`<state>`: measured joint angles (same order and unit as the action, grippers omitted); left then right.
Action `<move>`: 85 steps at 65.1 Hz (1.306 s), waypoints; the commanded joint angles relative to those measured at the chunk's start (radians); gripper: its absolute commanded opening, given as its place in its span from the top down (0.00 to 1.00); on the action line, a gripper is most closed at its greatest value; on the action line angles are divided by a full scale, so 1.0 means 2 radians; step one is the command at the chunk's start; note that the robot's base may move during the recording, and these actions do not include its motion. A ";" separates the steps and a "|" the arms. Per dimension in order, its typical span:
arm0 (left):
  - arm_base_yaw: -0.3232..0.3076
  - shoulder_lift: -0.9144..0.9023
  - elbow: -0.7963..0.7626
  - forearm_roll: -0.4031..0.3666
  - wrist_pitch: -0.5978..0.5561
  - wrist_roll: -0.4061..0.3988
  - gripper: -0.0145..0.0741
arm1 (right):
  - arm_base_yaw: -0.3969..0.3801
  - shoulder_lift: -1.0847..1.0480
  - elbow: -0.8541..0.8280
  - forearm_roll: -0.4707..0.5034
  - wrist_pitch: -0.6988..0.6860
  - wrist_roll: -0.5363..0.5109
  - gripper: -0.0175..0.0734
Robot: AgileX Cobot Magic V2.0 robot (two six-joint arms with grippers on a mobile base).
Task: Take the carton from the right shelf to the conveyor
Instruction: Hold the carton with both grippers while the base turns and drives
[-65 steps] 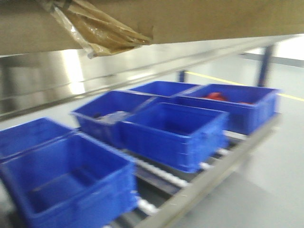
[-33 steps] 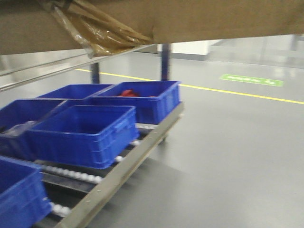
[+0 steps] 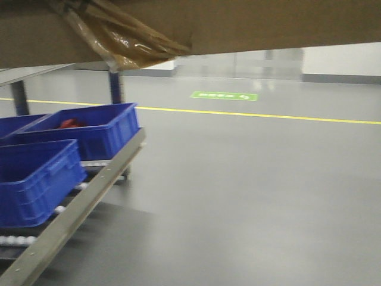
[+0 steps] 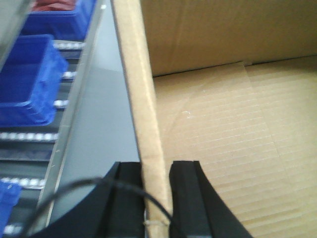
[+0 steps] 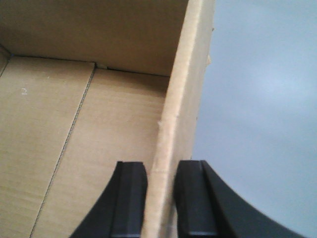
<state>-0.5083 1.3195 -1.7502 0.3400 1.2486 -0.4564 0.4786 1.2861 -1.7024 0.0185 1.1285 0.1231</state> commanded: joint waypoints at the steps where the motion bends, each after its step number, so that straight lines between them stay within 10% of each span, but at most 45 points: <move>1: -0.005 -0.003 -0.005 -0.023 -0.014 0.001 0.86 | -0.003 -0.001 -0.003 0.001 -0.041 0.000 0.87; 85: -0.005 -0.003 -0.005 -0.020 -0.014 0.001 0.86 | -0.003 -0.001 -0.003 0.001 -0.041 0.000 0.87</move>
<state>-0.5083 1.3195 -1.7502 0.3431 1.2467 -0.4564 0.4786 1.2861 -1.7024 0.0185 1.1285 0.1231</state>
